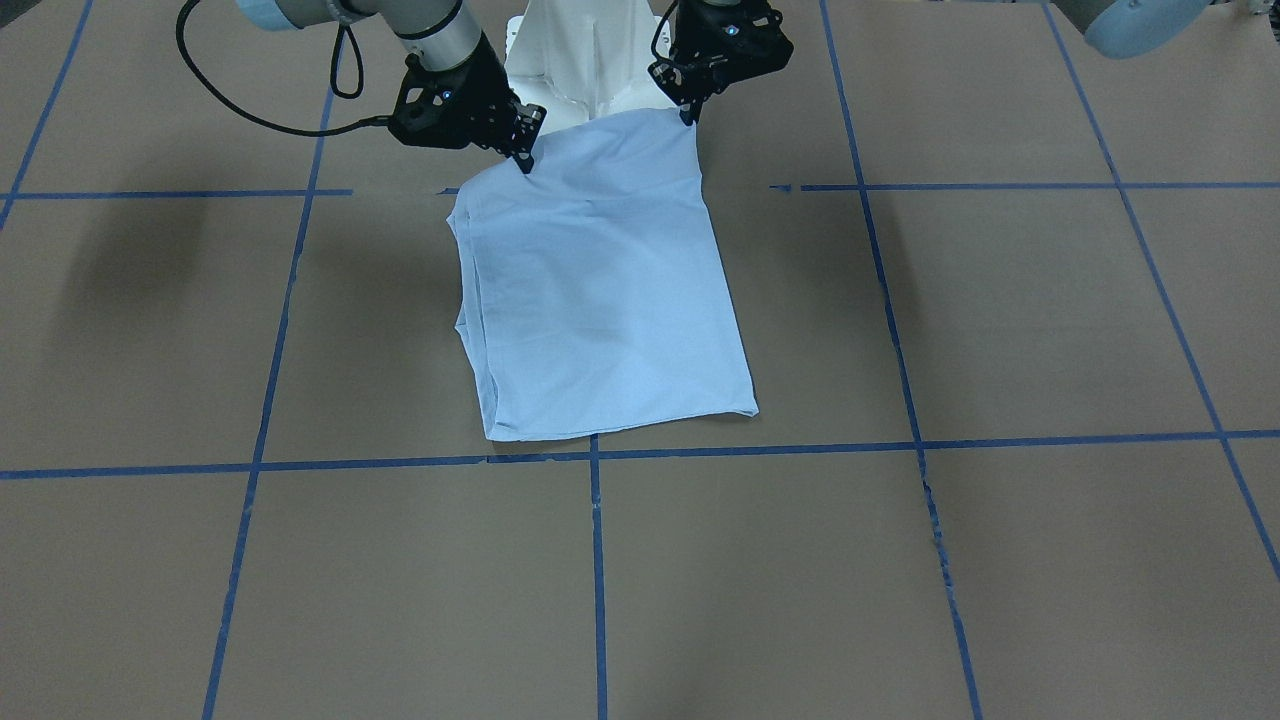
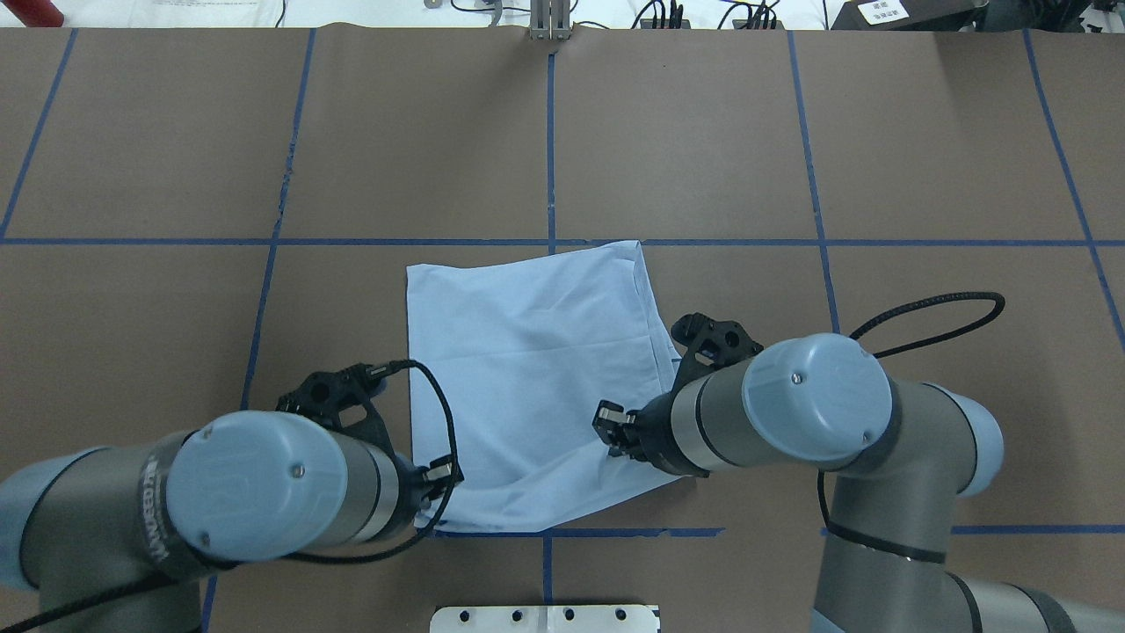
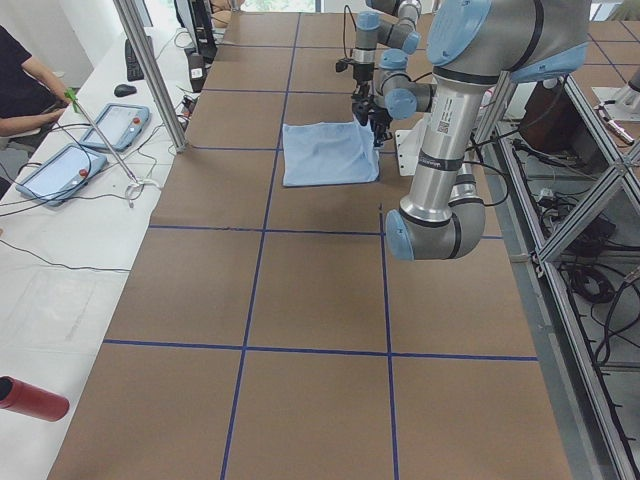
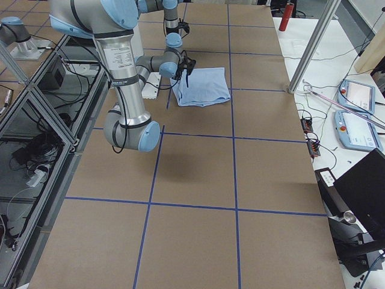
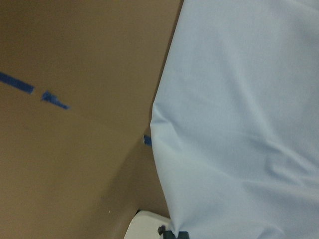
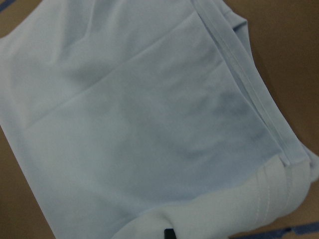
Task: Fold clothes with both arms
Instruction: 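Lift the near edge with both grippers and fold it away from the robot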
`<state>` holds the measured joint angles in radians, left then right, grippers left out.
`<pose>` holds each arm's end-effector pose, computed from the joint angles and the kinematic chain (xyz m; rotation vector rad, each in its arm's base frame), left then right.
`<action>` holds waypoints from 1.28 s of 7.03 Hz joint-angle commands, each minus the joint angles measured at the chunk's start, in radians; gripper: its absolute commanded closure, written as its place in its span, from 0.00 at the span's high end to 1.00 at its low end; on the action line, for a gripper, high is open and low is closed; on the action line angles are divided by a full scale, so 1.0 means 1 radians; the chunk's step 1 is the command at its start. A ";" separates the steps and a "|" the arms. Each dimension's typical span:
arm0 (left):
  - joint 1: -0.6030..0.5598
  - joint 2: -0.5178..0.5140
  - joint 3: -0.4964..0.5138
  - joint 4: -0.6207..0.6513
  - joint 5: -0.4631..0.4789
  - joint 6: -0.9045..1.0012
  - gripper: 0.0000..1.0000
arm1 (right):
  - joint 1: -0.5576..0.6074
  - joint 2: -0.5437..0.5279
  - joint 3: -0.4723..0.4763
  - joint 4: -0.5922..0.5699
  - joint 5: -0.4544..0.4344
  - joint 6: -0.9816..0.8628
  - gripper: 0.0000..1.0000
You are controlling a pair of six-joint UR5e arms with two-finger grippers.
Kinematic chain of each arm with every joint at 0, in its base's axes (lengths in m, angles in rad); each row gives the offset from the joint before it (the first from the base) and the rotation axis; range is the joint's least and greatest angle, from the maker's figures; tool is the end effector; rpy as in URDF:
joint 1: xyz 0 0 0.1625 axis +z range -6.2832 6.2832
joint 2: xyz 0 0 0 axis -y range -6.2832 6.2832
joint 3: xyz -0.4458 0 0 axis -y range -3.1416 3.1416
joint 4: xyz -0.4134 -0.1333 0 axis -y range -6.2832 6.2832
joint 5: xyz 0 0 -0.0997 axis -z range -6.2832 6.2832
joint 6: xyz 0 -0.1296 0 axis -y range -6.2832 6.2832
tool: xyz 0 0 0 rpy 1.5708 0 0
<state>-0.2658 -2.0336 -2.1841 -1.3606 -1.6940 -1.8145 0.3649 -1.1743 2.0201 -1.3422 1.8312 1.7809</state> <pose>0.5074 -0.2598 0.2050 -0.1067 0.8729 -0.4232 -0.5285 -0.3089 0.2363 -0.1524 -1.0893 0.3765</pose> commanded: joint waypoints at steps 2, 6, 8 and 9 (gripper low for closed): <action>-0.136 -0.010 0.167 -0.170 -0.003 0.038 0.00 | 0.120 0.161 -0.238 0.040 0.003 -0.023 0.00; -0.228 -0.075 0.312 -0.269 -0.018 0.054 0.00 | 0.216 0.304 -0.448 0.041 0.032 -0.023 0.00; -0.369 -0.199 0.577 -0.365 -0.018 0.114 0.00 | 0.297 0.405 -0.664 0.146 0.080 -0.049 0.92; -0.456 -0.201 0.654 -0.438 -0.019 0.241 0.99 | 0.340 0.427 -0.751 0.193 0.095 -0.070 1.00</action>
<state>-0.6270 -2.2108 -1.6394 -1.7242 -1.7122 -1.6848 0.6543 -0.7834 1.3821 -1.2151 1.9012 1.7342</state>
